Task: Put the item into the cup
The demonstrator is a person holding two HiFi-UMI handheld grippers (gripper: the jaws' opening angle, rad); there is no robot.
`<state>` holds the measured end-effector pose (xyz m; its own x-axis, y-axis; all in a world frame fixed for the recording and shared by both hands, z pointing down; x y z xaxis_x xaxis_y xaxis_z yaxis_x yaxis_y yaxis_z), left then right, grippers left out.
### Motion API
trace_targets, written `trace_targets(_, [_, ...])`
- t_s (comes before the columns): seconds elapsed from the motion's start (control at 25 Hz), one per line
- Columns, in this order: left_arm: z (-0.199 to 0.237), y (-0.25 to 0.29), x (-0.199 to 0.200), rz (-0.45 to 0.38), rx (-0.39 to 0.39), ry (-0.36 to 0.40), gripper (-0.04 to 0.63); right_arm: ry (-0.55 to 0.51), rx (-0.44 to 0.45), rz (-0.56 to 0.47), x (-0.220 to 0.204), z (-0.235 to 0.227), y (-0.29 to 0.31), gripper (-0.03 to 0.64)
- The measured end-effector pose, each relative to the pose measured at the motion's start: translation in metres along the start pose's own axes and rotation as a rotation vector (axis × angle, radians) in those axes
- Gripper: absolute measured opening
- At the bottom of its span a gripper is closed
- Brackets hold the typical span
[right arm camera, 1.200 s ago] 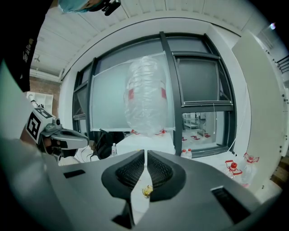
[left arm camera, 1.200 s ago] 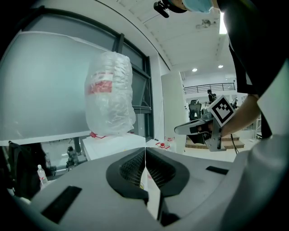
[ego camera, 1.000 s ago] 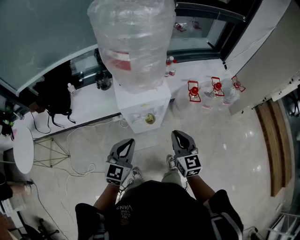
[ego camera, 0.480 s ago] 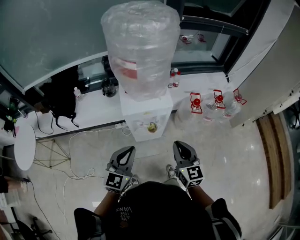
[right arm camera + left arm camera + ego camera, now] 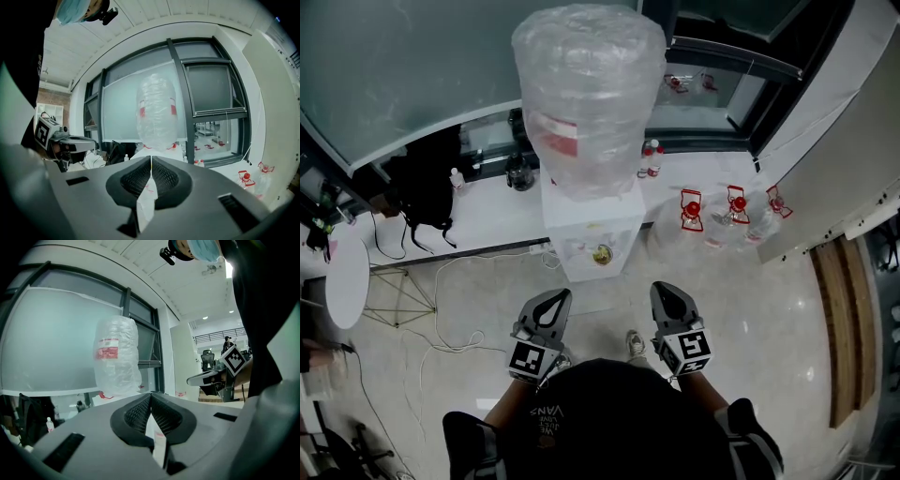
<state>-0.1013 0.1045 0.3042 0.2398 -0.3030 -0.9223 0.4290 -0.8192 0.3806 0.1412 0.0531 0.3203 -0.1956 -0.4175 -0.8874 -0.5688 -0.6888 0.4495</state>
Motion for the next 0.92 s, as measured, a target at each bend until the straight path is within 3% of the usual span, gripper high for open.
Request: trace_targets(0.92, [-0.003,0.004,-0.008,0.017,0.037,-0.032,0.018,-0.013,0.035,-0.006,-0.003,-0.009,0.015,0.044])
Point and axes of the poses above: the fingertips, and each gripper's own axes: y forward along the fingers, z to its left, x out of its top, the point moved 7 cm from there along -y, backward along the fingers, and after that the axes turned 15 degrees about z, right-handed, at the moved point
